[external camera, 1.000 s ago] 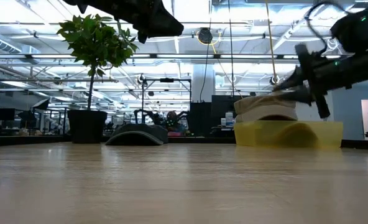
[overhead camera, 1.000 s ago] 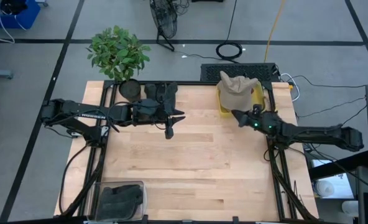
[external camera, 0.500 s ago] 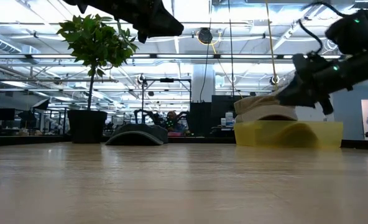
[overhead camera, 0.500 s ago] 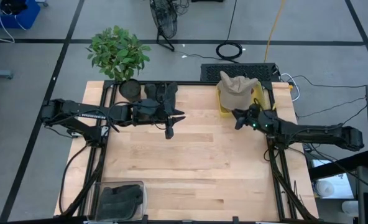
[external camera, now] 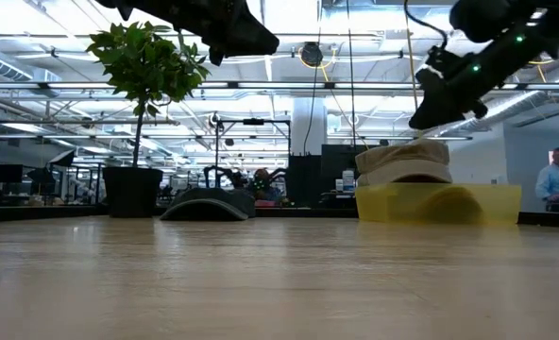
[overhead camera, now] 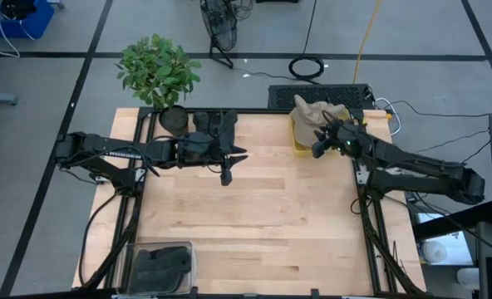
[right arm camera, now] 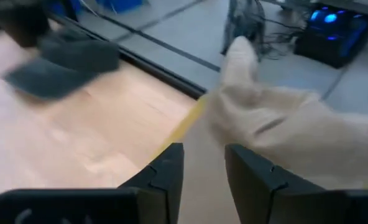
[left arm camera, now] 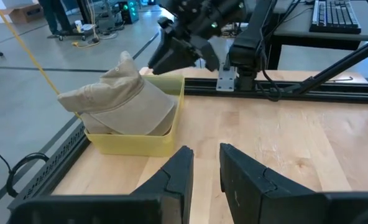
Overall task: Pick & Place hat
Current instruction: Put the brown cap into the yellow bin
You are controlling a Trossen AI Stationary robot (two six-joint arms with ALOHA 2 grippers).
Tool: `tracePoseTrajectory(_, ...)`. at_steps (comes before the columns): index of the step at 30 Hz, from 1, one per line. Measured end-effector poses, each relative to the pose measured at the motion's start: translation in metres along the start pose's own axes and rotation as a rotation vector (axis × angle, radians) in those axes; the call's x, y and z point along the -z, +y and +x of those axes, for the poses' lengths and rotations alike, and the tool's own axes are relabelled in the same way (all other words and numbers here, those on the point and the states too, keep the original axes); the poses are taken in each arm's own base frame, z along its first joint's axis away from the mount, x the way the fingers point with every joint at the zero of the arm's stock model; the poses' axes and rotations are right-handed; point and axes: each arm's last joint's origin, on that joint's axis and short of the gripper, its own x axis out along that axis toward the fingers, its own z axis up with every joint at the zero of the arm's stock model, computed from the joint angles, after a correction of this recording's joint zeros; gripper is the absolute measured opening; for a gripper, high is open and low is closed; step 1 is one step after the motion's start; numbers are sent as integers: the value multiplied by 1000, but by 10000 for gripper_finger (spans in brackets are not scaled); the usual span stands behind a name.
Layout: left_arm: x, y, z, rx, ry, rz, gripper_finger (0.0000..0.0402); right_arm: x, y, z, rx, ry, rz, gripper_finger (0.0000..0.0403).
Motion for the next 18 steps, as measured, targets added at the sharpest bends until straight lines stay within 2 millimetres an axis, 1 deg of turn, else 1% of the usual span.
tracePoseTrajectory(3,0,0,0,0,0,0,85,-13,-2,10,51,41,-75,130)
tracePoseTrajectory(7,0,0,0,0,0,0,85,-24,-1,24,80,86,-183,175)
tracePoseTrajectory(10,0,0,0,0,2,0,85,-28,-1,35,96,111,-273,210)
tracePoseTrajectory(12,1,0,0,0,6,0,85,-28,-3,42,106,125,-293,225)
tracePoseTrajectory(16,1,0,0,0,6,0,85,-27,-5,54,13,148,-259,232)
tracePoseTrajectory(18,1,0,0,0,7,-1,85,-24,-7,60,7,178,-262,228)
